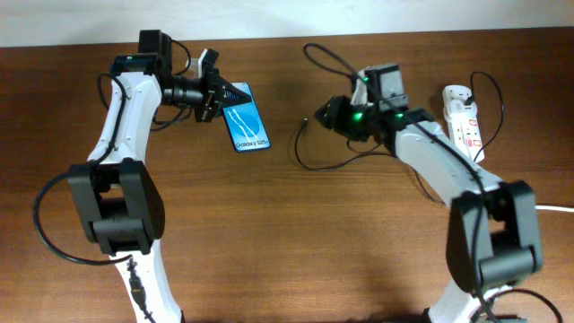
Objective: Plug charger to phone and switch on socket
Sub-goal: 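Open the right gripper and move it to the black cable's USB-C end, then close the right gripper on the USB-C plug and lift it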
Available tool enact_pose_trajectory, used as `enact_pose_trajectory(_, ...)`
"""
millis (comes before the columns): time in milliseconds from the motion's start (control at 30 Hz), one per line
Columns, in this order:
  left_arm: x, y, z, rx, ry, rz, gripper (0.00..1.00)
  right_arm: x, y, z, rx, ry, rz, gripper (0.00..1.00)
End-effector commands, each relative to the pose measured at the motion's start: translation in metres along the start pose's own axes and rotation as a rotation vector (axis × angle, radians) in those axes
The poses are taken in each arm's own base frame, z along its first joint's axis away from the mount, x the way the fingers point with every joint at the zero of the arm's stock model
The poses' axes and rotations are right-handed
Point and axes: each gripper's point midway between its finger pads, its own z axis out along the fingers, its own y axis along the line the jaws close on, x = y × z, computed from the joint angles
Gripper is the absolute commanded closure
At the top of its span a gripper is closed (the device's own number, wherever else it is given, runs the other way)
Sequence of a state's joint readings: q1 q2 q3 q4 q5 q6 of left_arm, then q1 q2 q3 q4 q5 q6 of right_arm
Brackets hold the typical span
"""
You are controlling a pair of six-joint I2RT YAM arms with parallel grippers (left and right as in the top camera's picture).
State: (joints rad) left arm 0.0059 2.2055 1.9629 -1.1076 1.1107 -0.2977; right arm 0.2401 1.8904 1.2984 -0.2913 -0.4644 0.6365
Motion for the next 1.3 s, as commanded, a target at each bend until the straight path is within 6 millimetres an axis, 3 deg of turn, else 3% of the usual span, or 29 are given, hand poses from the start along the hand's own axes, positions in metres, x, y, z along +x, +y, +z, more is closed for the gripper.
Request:
enact_pose_trajectory(0,0.001,-0.010,0.000,0.045,0.011,0.010,1.00,0.005,0.007,0.011,-0.003,0.016,-0.037,0.53)
enact_pose_trajectory(167,0.001,-0.010,0.000,0.044,0.011,0.007,1.00,0.010,0.004,0.023,0.056,-0.006,-0.062,0.69)
enact_pose_trajectory(467,0.001,-0.009,0.000,0.044,0.012,0.005,1.00,0.028,-0.015,0.065,0.047,0.059,0.052,0.68)
enact_pose_trajectory(767,0.002,-0.010,0.001,0.043,0.015,0.005,1.00,0.034,-0.027,0.081,0.058,0.068,0.121,0.68)
enact_pose_trajectory(1067,0.002,-0.010,0.001,0.043,0.015,0.005,1.00,0.039,-0.020,0.099,0.031,0.056,0.178,0.68)
enact_pose_trajectory(1267,0.002,-0.010,0.002,0.042,0.018,0.007,1.00,0.040,-0.026,0.106,0.042,0.050,0.211,0.68)
